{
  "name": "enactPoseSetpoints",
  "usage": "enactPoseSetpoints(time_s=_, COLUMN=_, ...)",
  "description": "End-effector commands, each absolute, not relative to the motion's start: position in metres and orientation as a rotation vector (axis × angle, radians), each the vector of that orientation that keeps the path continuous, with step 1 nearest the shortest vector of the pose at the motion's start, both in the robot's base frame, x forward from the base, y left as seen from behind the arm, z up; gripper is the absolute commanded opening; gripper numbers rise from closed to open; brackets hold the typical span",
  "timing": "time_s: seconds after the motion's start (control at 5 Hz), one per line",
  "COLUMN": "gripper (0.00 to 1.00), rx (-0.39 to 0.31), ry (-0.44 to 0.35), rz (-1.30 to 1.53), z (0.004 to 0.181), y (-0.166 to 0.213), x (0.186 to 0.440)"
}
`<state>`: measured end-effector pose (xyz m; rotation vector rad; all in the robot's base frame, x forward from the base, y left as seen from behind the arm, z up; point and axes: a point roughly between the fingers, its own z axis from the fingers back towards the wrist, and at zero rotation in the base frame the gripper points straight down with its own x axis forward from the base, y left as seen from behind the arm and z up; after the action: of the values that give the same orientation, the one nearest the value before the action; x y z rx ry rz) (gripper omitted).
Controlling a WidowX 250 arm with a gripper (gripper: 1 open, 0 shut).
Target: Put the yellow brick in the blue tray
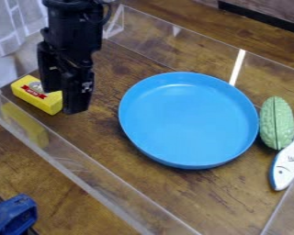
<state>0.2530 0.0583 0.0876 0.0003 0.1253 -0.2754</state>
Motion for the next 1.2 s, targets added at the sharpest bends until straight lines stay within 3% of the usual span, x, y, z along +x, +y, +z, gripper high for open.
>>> enactPoseSetpoints(time_s=0.0, gripper=1.00, rx=0.032, ry=0.057, rz=-0.260, z=0.104, y=0.069, x=0.255)
enactPoseSetpoints(time_s=1.0, gripper=1.00, rx=0.085, ry=0.028, rz=-0.251, z=0.100, y=0.098, x=0.258)
